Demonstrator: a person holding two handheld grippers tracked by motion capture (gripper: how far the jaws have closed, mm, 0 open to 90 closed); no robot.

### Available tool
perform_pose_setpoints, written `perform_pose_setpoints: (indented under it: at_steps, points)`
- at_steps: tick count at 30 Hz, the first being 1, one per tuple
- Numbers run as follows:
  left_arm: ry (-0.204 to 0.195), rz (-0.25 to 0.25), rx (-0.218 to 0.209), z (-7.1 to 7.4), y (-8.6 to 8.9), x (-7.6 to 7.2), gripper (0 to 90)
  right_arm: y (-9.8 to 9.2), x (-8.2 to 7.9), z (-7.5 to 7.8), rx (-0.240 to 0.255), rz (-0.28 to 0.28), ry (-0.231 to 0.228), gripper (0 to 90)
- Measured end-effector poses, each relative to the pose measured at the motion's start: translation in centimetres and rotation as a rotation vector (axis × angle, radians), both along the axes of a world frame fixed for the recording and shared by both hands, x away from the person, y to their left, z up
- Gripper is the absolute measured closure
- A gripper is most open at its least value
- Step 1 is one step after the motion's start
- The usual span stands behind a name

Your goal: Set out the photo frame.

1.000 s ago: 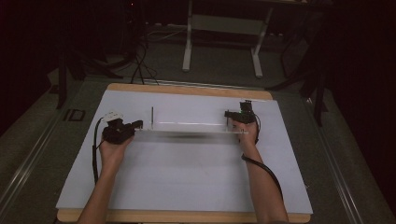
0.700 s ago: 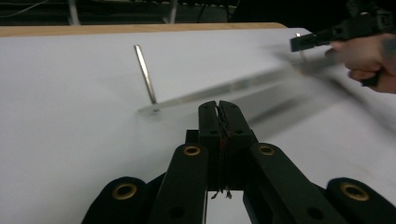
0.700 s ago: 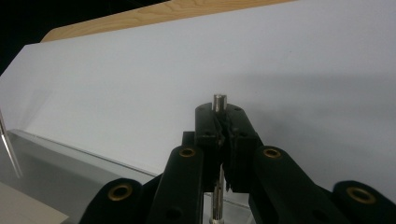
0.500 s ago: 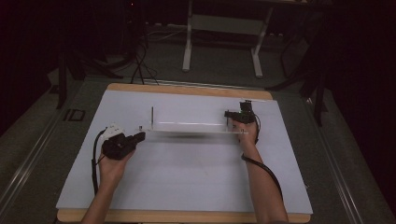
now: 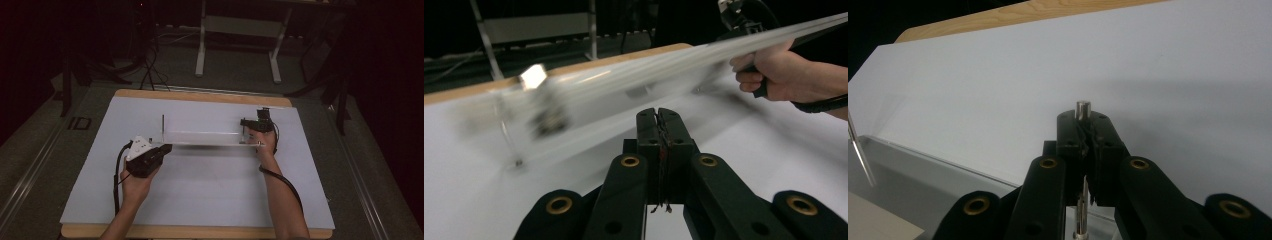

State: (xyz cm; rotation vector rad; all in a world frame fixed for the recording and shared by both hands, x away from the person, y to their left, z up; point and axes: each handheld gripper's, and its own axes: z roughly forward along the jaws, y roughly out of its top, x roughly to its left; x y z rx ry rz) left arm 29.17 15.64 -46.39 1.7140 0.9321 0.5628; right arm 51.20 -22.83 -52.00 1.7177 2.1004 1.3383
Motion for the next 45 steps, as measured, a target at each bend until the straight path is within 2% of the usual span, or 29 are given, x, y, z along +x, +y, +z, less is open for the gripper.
perform_pose_setpoints:
  at_steps: [3,7,9,15,19,23,27,38,41,45]
  points:
    - [-0.01,0.0,0.022,0.3,-0.9,0.1,89.1,0.0,0.0,0.0,0.001,0.001,0.001,85.6]
    - [-0.005,-0.01,0.028,0.6,-1.7,0.2,89.1,0.0,0.0,0.0,0.002,0.001,0.003,85.6]
    - [-0.018,-0.004,0.058,0.8,-2.1,0.2,89.1,0.0,0.0,0.0,-0.001,0.003,0.002,85.5]
    - [-0.014,-0.019,0.056,1.2,-2.7,0.6,89.1,0.0,0.1,0.0,-0.002,0.005,0.005,85.4]
    - [-0.028,-0.03,0.076,1.4,-3.3,0.6,89.2,0.1,0.1,0.2,-0.022,0.011,0.004,85.3]
    - [-0.025,-0.034,0.072,1.5,-3.5,0.9,89.2,0.1,0.2,0.3,-0.034,0.022,0.008,84.7]
    - [-0.025,-0.04,0.081,1.7,-3.5,1.1,89.1,0.2,0.0,0.5,-0.072,0.012,-0.007,79.0]
    - [-0.026,-0.038,0.077,2.3,-3.6,1.9,89.2,-1.1,-1.2,1.6,-0.098,0.023,-0.054,69.1]
    - [-0.023,-0.039,0.078,2.6,-3.6,2.2,89.2,-1.4,-1.9,2.1,-0.095,0.037,-0.078,67.7]
    - [-0.022,-0.035,0.083,2.9,-3.7,2.5,89.2,-1.6,-2.7,2.7,-0.127,0.063,-0.106,66.7]
